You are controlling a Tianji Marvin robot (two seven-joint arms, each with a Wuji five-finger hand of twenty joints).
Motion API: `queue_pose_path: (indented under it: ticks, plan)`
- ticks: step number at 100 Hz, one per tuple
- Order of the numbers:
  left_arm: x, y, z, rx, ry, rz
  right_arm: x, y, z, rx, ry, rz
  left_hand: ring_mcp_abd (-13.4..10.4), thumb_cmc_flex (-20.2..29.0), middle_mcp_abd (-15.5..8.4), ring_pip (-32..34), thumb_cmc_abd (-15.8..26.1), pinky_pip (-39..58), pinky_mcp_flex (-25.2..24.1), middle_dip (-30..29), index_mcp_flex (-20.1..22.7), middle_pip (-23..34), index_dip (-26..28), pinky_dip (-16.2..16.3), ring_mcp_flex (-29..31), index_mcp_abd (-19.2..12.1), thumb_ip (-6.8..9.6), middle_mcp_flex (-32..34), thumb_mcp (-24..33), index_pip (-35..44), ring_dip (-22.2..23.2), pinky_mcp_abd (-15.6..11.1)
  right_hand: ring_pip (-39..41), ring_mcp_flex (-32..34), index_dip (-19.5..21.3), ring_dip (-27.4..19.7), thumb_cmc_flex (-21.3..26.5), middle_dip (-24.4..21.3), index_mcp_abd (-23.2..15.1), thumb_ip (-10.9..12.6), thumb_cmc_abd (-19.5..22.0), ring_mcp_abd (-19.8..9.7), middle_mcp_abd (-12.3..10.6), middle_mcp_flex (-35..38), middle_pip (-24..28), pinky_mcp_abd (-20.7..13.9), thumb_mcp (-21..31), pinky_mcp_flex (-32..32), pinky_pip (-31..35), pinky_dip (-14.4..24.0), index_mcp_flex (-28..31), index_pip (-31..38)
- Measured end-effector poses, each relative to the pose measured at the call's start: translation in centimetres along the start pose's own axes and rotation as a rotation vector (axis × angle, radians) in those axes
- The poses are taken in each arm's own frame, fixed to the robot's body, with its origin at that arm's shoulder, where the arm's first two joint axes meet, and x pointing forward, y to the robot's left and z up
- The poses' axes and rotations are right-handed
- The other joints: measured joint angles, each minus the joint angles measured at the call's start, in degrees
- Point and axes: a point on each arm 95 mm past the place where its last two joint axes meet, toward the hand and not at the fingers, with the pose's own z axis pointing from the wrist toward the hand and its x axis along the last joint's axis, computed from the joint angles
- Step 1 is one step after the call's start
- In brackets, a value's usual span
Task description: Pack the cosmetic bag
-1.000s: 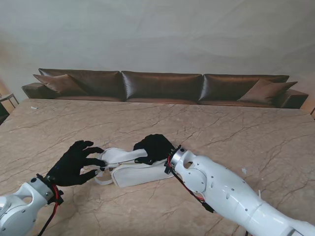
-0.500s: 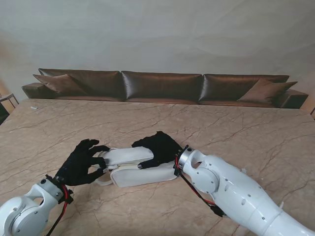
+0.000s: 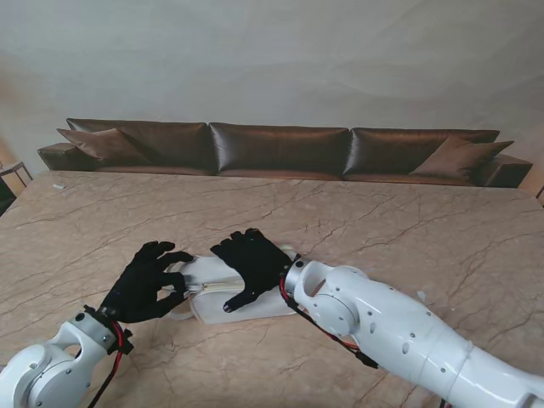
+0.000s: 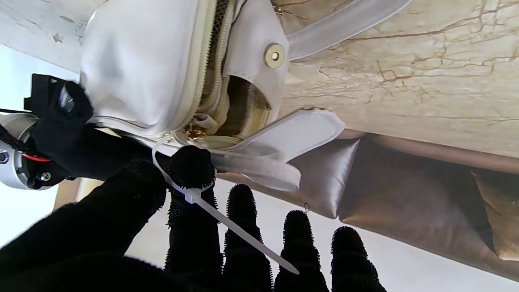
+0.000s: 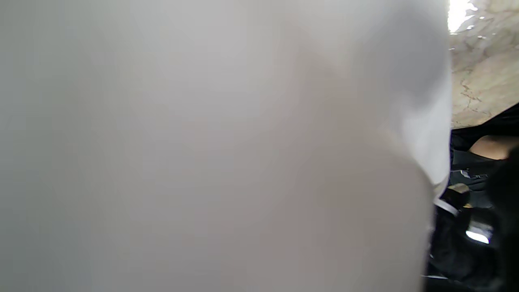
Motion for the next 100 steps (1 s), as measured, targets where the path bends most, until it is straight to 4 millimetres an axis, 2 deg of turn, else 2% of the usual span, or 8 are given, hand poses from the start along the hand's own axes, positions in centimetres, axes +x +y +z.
queue_pose_path:
  ticks: [15, 27, 35, 39, 45, 50, 67, 100]
  plan:
    - [0.3, 0.2, 0.1, -0.003, 0.006, -0.01, 0.5, -0.5, 1.2, -0.038, -0.026, -0.1, 0.0, 0.7, 0.0, 0.0, 1.2, 0.0, 0.0, 0.0, 0.0, 0.5, -0.2, 0.6, 0.0, 0.6, -0.08, 0.0, -1.8, 0.0, 0.0, 0.0, 2.8, 5.3, 4.8, 1.1, 8.9, 1.8, -0.2, 2.8, -2.9, 0.1, -0.1, 0.1, 4.5, 0.4, 0.0, 3.1, 4.6, 3.1, 0.3, 1.1]
    - [0.2, 0.2, 0.1, 0.002, 0.0, -0.033, 0.7, -0.6, 1.7, -0.058, -0.011, -0.083, 0.0, 1.4, 0.0, 0.0, 1.2, 0.0, 0.0, 0.0, 0.0, 0.5, -0.2, 0.6, 0.0, 0.6, -0.08, 0.0, -3.1, 0.0, 0.0, 0.0, 4.7, 14.6, 6.3, 2.7, 21.5, 5.6, -0.7, 20.8, 2.7, 0.1, -0.9, 4.5, 13.1, 0.4, -2.9, 8.6, 8.5, 8.6, 5.9, 6.5]
    - [0.0, 0.1, 0.0, -0.002, -0.005, -0.032, 1.1, -0.6, 1.9, -0.063, -0.001, -0.055, 0.0, 1.4, 0.0, 0.0, 1.2, 0.0, 0.0, 0.0, -0.1, 0.5, -0.2, 0.6, 0.0, 0.6, -0.08, 0.0, -3.2, 0.0, 0.0, 0.0, 8.5, 24.4, 6.3, 4.9, 33.5, 7.5, -0.7, 22.6, 4.3, 0.0, -1.7, 12.8, 17.2, 0.8, -8.6, 17.8, 14.2, 10.4, 10.9, 12.4]
    - [-0.1, 0.0, -0.2, -0.009, -0.006, -0.022, 1.2, -0.5, 2.0, -0.083, 0.001, -0.05, 0.0, 1.4, 0.0, 0.0, 1.8, 0.0, 0.0, 0.0, -0.3, 0.5, -0.2, 0.6, 0.0, 0.6, -0.08, -0.8, -3.1, -0.1, 0.0, 0.0, 10.4, 30.2, 4.6, 6.0, 38.2, 7.8, -2.0, 19.5, 4.6, -1.0, -2.7, 18.6, 17.8, 1.0, -12.0, 23.0, 17.7, 10.4, 14.2, 17.8]
    - [-0.5, -0.3, -0.4, -0.028, -0.005, -0.001, 1.2, -0.4, 2.0, -0.135, 0.002, -0.038, 0.0, 1.4, 0.0, 0.0, 2.3, 0.0, 0.0, 0.0, -1.3, 0.7, -0.2, 0.6, 0.0, 0.5, -0.08, -0.8, -3.3, -0.7, 0.0, 0.0, 13.5, 38.0, 0.9, 8.4, 42.5, 8.1, -5.9, 5.3, 3.8, -1.5, -5.5, 29.7, 17.8, 1.4, -12.0, 29.7, 22.8, 9.6, 19.1, 26.3]
    - [-0.8, -0.7, -0.7, -0.05, 0.001, 0.008, 1.2, -0.4, 2.0, -0.155, 0.005, -0.016, 0.0, 1.4, 0.0, -0.7, 2.4, -0.1, 0.0, -0.1, -1.7, 0.7, -0.1, 0.4, 0.0, -0.2, -0.08, -0.8, -3.2, -1.1, 0.0, 0.0, 17.8, 44.1, 0.0, 11.1, 45.9, 8.1, -9.6, -0.1, 3.8, -2.4, -7.9, 38.2, 17.7, 1.4, -15.2, 35.8, 27.0, 9.2, 23.4, 31.2]
    - [-1.3, -1.6, -1.1, -0.115, 0.065, 0.003, 1.2, -0.5, 1.7, -0.177, 0.014, 0.018, 0.0, -2.6, 0.0, -2.1, 5.0, -1.6, 0.1, -0.1, -1.8, 0.2, 4.4, -4.5, -0.1, -0.4, 1.1, -0.7, -4.4, -2.1, 0.0, -0.1, 40.1, 57.1, 7.2, 24.6, 45.6, 11.4, -14.0, -1.7, 0.3, -3.8, -12.6, 55.1, 27.4, 2.0, -15.6, 53.2, 41.7, 11.7, 41.3, 43.1]
    - [-2.8, -3.0, -1.3, -0.163, 0.057, 0.103, 1.5, -0.1, 1.3, -0.171, 0.013, 0.032, 0.0, -4.0, -0.6, -2.1, 1.0, -2.2, 0.1, 0.4, -2.6, -0.1, 7.9, -6.6, 0.0, -9.9, 2.97, 1.3, -5.7, -13.0, 0.0, 0.3, 56.9, 57.1, 29.2, 29.1, 43.3, 23.9, -15.9, -2.3, -0.4, -4.8, -13.1, 57.0, 38.4, 2.5, -15.7, 58.3, 47.7, 19.1, 44.9, 45.3]
